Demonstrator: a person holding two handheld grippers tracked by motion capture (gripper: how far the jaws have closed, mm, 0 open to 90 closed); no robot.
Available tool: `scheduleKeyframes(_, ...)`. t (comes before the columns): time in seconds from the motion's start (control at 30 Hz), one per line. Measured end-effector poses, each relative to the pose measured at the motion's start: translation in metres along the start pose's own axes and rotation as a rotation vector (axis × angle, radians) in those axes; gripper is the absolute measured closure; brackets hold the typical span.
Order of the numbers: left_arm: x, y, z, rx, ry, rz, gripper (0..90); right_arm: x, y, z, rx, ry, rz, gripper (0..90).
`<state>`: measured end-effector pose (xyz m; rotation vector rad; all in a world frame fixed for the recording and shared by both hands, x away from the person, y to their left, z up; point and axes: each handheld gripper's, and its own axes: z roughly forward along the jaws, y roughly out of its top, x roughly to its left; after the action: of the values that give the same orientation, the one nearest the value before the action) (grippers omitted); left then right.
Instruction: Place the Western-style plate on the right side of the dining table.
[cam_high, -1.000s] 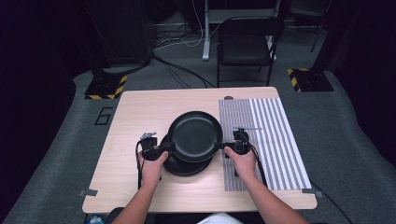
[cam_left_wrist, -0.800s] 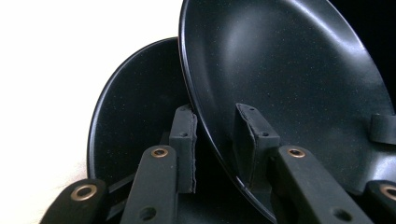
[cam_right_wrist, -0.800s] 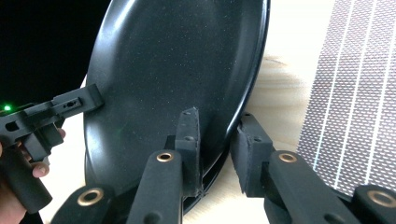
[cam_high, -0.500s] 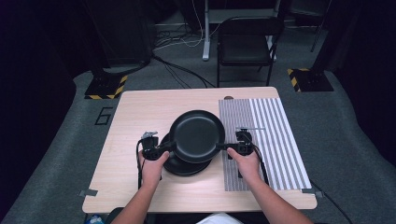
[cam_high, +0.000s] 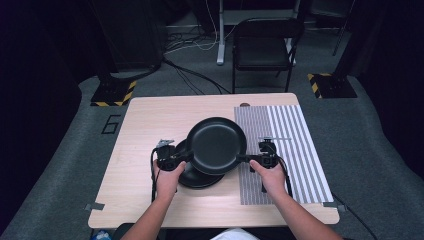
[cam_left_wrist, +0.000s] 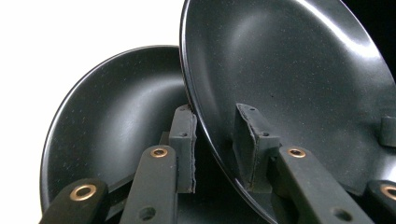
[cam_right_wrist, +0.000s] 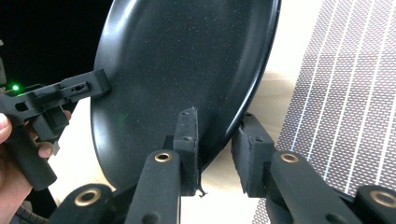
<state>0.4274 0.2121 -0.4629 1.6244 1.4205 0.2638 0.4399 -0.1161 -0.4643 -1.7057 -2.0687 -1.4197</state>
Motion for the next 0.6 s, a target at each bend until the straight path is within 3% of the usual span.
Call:
scheduleKeyframes(0.3,-0.009,0.005,0.000,-0.009,-0.004,0.013,69.5,-0.001,0.001,-0.011,-0.017,0.015,-0.023,71.9)
scheduleKeyframes(0.6,-0.016,0.008,0.001,-0.008,-0.005,0.028,69.5,-0.006,0.003,-0.016,-0.016,0.026,-0.012,71.8)
